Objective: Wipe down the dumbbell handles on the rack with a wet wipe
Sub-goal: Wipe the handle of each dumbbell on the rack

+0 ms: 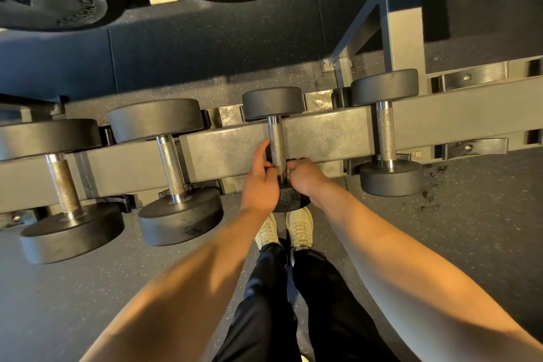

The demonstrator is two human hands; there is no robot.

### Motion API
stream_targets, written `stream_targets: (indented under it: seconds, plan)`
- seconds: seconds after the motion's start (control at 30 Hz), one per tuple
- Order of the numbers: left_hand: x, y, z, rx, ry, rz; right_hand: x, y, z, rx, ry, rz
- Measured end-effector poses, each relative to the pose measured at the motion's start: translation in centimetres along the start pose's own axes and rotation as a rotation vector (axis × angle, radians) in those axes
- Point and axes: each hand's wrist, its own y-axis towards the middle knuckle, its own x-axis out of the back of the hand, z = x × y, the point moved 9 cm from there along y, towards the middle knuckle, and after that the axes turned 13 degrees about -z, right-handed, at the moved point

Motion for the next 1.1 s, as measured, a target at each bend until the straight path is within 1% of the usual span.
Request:
stream_targets:
  seconds: [0.13, 0.23, 0.33, 0.4, 0.47, 0.53, 0.57, 0.67, 0.7, 0.77, 0.9, 1.0, 1.1]
  plan:
    - [0.2, 0.0, 1.9, 0.132, -0.164, -0.018, 1.1, -0.9, -0.1, -0.061, -0.007, -0.035]
    - [0.2, -0.7, 2.8, 0.175, -0.238, 0.020, 3.1, -2.7, 0.1, -0.080, 0.050, -0.123]
    - [0.3, -1.0, 3.6, 0.201, -0.256, 0.016, 4.5, -4.4, -0.1, -0.087, 0.136, -0.236]
    - [0.4, -1.3, 3.4, 0.212, -0.249, 0.009, 4.4, -4.8, -0.2, -0.103, 0.165, -0.272]
    - [0.7, -2.0, 3.1, 0.177, -0.193, -0.002, 4.0, -4.5, -0.3, -0.124, 0.207, -0.299]
    - [1.2, -3.0, 3.7, 0.116, -0.086, -0.023, 3.5, -4.0, -0.3, -0.156, 0.221, -0.296]
    - [1.4, -3.5, 4.4, 0.118, -0.063, -0.028, 3.1, -3.6, -0.4, -0.164, 0.199, -0.287]
    - [1.5, -4.5, 6.0, 0.165, -0.068, -0.003, 3.0, -3.4, 0.0, -0.149, 0.024, -0.253]
    - [1.4, -4.6, 6.1, 0.168, -0.051, 0.009, 3.4, -3.6, 0.1, -0.129, -0.025, -0.259]
    - [1.2, -4.7, 5.9, 0.166, -0.017, 0.026, 3.8, -4.2, 0.1, -0.081, -0.027, -0.256]
    - [1.4, -4.8, 5.3, 0.159, 0.016, 0.051, 4.1, -5.9, 0.7, 0.035, -0.039, -0.363]
    - [1.4, -4.6, 5.4, 0.157, 0.025, 0.050, 2.6, -6.3, 1.9, 0.036, -0.077, -0.309]
    - [1.7, -4.2, 5.8, 0.169, -0.055, 0.043, 0.6, -6.7, 3.8, 0.086, -0.088, -0.205]
